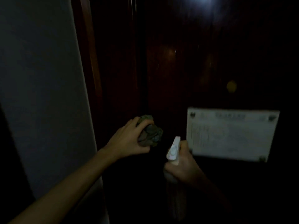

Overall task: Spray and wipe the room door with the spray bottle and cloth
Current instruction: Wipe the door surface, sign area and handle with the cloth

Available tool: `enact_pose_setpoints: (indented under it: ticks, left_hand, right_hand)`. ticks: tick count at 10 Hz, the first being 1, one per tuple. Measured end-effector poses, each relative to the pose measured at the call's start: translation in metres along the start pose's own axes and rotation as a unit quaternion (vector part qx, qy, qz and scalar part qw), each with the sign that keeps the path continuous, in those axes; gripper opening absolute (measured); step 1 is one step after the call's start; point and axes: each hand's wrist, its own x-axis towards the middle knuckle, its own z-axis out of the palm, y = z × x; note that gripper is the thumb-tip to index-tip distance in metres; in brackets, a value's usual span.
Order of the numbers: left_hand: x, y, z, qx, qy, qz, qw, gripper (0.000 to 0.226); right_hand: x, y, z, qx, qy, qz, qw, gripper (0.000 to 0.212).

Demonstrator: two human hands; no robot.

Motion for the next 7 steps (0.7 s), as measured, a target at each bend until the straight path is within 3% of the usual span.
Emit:
enact_pose_setpoints:
  ticks: [1, 2, 3, 5, 7]
  left_hand:
    - [0.038, -0.022, -0.049, -0.009, 0.112, -0.002, 0.994, 0.077]
    - [0.076, -0.036, -0.097, -0.040, 0.239, -0.020, 0.970, 0.075]
    - [0.117, -0.041, -0.143, -0.011, 0.344, 0.006, 0.939, 0.074]
    - [0.194, -0.060, -0.227, -0.026, 0.432, -0.027, 0.901, 0.068]
    - [0.211, -0.086, -0.237, -0.001, 0.440, -0.009, 0.898, 0.071]
  right_hand:
    - [0.097, 0.006, -0.044, -0.042, 0.004, -0.028, 0.999, 0.055]
    - [0.124, -0.019, -0.063, -0.041, 0.041, -0.104, 0.993, 0.072]
    - [0.106, -0.083, -0.062, -0.045, 0.078, -0.176, 0.980, 0.016]
    - [0.110, -0.151, -0.079, 0.046, 0.105, -0.231, 0.966, 0.022]
    - [0.117, -0.171, -0.068, 0.110, 0.097, -0.266, 0.953, 0.037]
